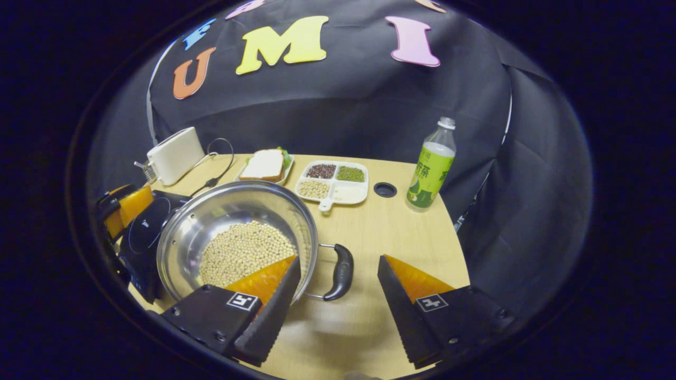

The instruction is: First push the handle of the pot to place it horizontally, then grasp the pot with both hands and set it on the induction cooktop.

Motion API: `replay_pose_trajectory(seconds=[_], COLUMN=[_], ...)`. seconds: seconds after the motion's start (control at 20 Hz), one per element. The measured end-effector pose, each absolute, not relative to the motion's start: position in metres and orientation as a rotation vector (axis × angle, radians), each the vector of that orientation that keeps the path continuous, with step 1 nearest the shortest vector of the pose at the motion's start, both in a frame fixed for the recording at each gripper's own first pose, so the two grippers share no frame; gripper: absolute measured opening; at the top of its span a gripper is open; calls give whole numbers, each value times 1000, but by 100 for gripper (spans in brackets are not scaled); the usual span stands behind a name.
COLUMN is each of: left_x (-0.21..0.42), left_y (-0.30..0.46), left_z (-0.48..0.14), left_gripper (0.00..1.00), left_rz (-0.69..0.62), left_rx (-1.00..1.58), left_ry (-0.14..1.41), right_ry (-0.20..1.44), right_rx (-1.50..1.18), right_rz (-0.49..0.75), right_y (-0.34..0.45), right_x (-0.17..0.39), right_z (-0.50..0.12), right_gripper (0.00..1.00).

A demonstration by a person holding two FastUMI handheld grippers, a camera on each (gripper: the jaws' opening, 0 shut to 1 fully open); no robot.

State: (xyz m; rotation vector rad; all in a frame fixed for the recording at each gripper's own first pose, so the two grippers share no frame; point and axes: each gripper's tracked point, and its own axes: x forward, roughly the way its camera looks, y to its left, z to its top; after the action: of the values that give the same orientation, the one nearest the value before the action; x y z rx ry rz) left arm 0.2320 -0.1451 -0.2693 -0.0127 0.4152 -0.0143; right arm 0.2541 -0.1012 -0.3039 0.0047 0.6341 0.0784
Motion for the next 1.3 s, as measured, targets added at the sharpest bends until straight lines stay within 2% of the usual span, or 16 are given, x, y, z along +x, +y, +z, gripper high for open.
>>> replay_pose_trajectory(seconds=[0.4, 0.8, 0.85, 0.95, 1.05, 1.1, 1.15, 1.25, 1.3], left_x=[249, 249, 248, 249, 249, 250, 249, 251, 251], left_y=[-166, -167, -167, -164, -161, -161, -161, -161, -162], left_z=[-334, -349, -348, -350, -352, -352, -352, -351, -349], left_gripper=[97, 98, 98, 95, 86, 87, 77, 75, 82], left_rz=[-39, -19, -17, -2, 17, 15, 13, 10, 5], left_rx=[-36, -22, -6, 30, 48, 51, 54, 40, 31], left_ry=[552, 595, 598, 606, 608, 610, 615, 617, 612], right_ry=[699, 746, 758, 779, 791, 799, 806, 811, 808], right_rx=[54, 42, 47, 64, 77, 83, 99, 133, 138], right_rz=[76, 69, 61, 43, 38, 32, 25, 25, 25], right_y=[-92, -84, -84, -86, -86, -86, -86, -85, -84], right_x=[272, 279, 279, 275, 277, 275, 276, 275, 276], right_z=[-340, -356, -359, -365, -367, -365, -365, -364, -364], right_gripper=[95, 94, 92, 77, 77, 76, 74, 69, 67])
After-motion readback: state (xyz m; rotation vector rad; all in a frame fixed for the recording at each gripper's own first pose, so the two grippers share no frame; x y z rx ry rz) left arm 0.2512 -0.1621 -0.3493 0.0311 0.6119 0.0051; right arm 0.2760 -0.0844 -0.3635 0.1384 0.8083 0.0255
